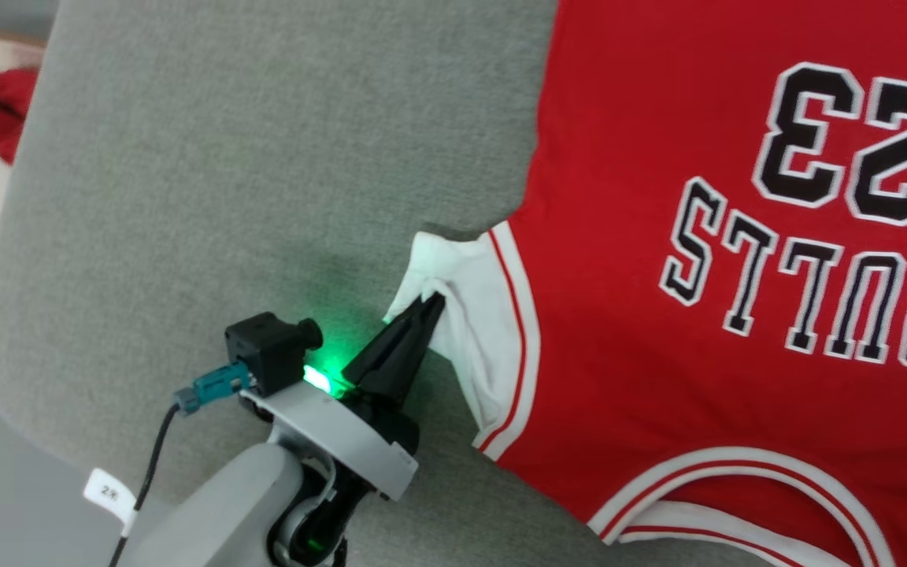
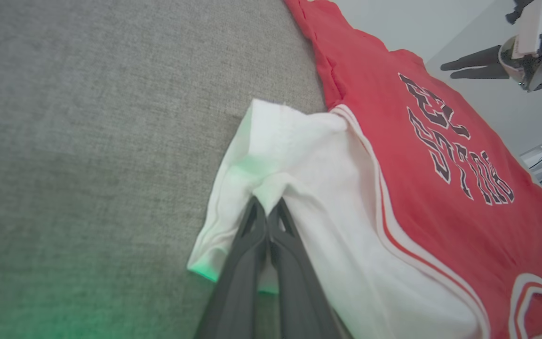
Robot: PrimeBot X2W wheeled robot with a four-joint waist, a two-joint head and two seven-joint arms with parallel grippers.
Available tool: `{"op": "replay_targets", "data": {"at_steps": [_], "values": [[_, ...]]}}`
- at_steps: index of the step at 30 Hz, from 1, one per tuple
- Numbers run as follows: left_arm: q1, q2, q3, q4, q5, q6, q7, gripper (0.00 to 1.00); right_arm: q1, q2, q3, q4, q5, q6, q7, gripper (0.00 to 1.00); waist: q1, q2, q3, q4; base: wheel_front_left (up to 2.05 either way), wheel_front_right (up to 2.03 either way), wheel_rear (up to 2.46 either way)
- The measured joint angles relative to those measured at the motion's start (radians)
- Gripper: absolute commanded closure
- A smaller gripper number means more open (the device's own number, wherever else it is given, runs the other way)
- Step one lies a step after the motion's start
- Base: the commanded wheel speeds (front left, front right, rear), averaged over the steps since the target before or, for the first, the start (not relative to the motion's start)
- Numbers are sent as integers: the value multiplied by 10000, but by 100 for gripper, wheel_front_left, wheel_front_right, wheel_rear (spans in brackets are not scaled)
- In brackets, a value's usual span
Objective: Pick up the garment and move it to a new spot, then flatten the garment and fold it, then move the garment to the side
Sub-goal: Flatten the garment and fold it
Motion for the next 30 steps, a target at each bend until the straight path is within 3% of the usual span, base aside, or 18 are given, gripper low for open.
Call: {"op": "replay_targets", "data": {"at_steps": [8, 9, 10, 11, 23, 30], "values": [[-291, -447, -42, 196, 69, -410, -75, 100, -1159, 510, -1440, 1666, -1595, 0, 953, 0, 0, 0, 588, 618, 0, 0, 0], [-310, -487, -36, 222, 73, -430, -75, 100, -1308, 533, -1643, 1839, -1814, 0, 1112, 17, 0, 0, 644, 670, 0, 0, 0], [-314, -529, -21, 265, 73, -472, -77, 100, -1418, 566, -1722, 1946, -2061, 0, 1279, 95, 0, 0, 692, 713, 0, 0, 0], [-321, -566, -2, 301, 75, -506, -77, 100, -1505, 610, -1737, 2002, -2343, -2, 1450, 100, 0, 0, 740, 746, 0, 0, 0], [-309, -694, 286, 686, 163, -725, -104, 100, -1544, 1317, -2993, 1931, -3739, -2, 1816, 100, 0, 0, 641, 552, 0, 0, 0], [-109, -435, 525, 890, 219, -719, -102, 100, -531, 2017, -2602, 1118, -2788, -12, 1822, 100, 1, 0, 186, 74, 0, 0, 0]]}}
